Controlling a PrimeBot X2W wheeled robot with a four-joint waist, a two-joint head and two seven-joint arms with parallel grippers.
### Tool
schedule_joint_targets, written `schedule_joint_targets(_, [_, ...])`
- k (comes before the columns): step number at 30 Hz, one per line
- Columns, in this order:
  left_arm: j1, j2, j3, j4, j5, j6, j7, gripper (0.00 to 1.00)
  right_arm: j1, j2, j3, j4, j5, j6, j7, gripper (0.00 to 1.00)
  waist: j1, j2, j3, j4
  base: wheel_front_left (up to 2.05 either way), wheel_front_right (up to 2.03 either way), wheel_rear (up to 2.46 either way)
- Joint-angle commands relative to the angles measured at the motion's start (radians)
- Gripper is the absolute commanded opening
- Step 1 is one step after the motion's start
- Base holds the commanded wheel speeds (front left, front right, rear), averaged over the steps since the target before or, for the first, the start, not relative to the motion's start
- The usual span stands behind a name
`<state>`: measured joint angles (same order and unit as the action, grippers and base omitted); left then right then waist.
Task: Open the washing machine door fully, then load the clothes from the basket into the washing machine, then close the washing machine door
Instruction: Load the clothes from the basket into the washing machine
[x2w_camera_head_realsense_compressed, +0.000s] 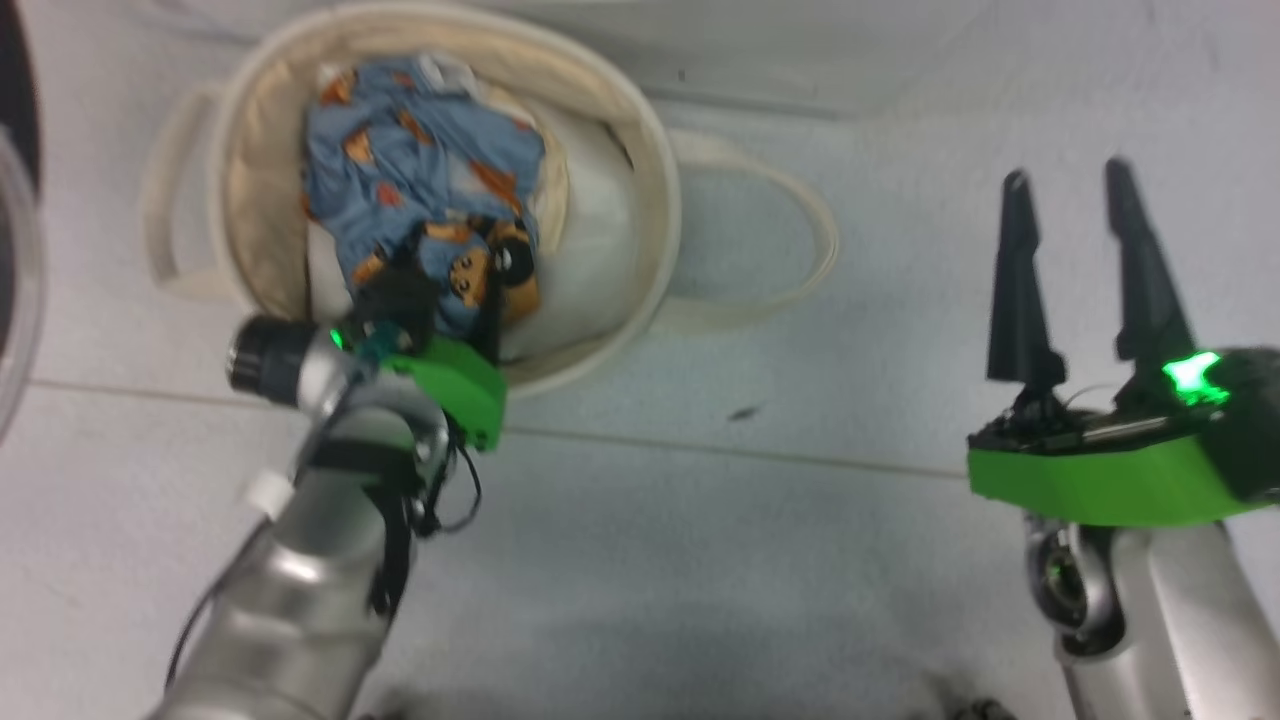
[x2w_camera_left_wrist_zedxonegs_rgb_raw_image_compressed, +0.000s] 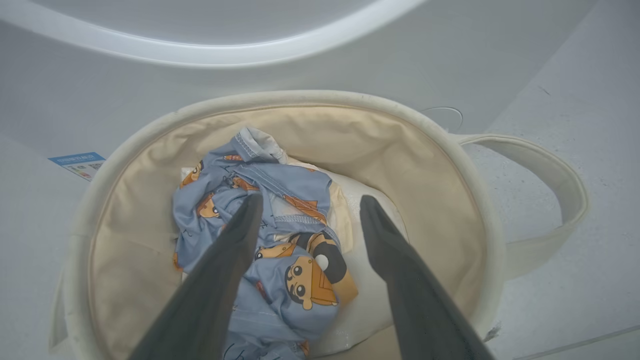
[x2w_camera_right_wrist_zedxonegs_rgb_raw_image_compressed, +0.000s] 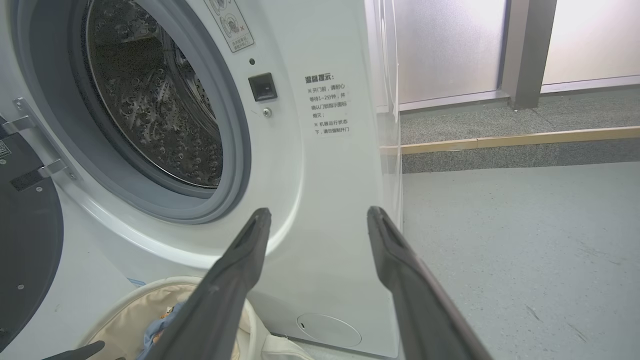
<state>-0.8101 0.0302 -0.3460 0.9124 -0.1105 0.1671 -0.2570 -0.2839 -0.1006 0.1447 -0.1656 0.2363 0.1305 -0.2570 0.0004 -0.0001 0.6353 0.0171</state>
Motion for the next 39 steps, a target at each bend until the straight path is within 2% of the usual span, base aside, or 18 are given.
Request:
schedule_joint_targets(1, [0.001,0.020,0.019,-0.004,-0.008,0.003,-0.005,1.00,0.002,-0.002,0.019,-0.041,-0.007,0.000,-0.005,1.00,-0.0004,0.0000,0.085,-0.010,0.00,0.00,0.00])
schedule_joint_targets(7, [-0.185,0.020,0.013,0.207,-0.095,-0.007,-0.003,1.00,-0.005,-0.028,0.016,-0.122,-0.014,0.000,-0.005,1.00,-0.0004,0.0000,0.193,-0.015,0.00,0.00,0.00])
schedule_joint_targets(14, [-0.346,0.020,0.010,0.317,-0.183,-0.020,0.016,1.00,-0.012,-0.035,0.018,-0.155,-0.008,0.000,-0.005,1.00,-0.0004,0.0000,0.287,-0.031,0.00,0.00,0.00])
schedule_joint_targets(19, [-0.415,0.020,0.022,0.356,-0.223,0.023,0.072,1.00,-0.011,-0.038,0.022,-0.168,-0.008,0.000,-0.005,1.00,-0.0004,0.0000,0.320,-0.049,0.00,0.00,0.00])
schedule_joint_targets(21, [-0.433,0.020,0.033,0.364,-0.244,0.025,0.108,1.00,-0.010,-0.036,0.025,-0.171,-0.008,0.000,-0.005,1.00,-0.0004,0.0000,0.331,-0.057,0.00,0.00,0.00])
schedule_joint_targets(31, [-0.488,0.025,0.004,0.377,-0.236,0.073,0.288,1.00,0.002,-0.035,0.041,-0.179,-0.017,0.000,-0.005,1.00,-0.0004,0.0000,0.375,-0.073,0.00,0.00,0.00])
schedule_joint_targets(32, [-0.492,0.027,0.003,0.377,-0.236,0.081,0.287,0.82,0.004,-0.036,0.039,-0.180,-0.018,0.000,-0.005,1.00,-0.0004,0.0000,0.377,-0.072,0.00,0.00,0.00])
schedule_joint_targets(33, [-0.491,0.027,0.003,0.378,-0.237,0.087,0.286,0.00,0.006,-0.038,0.038,-0.181,-0.019,0.000,-0.005,1.00,-0.0004,0.0000,0.378,-0.072,0.00,0.00,0.00])
schedule_joint_targets(35, [-0.487,0.026,-0.001,0.378,-0.241,0.082,0.295,0.00,0.009,-0.041,0.033,-0.184,-0.019,0.000,-0.005,1.00,-0.0004,0.0000,0.380,-0.068,0.00,0.00,0.00])
schedule_joint_targets(39, [-0.491,0.023,0.000,0.378,-0.251,0.087,0.220,0.00,0.011,-0.048,0.028,-0.192,-0.023,0.000,-0.005,1.00,-0.0004,0.0000,0.384,-0.050,0.00,0.00,0.00])
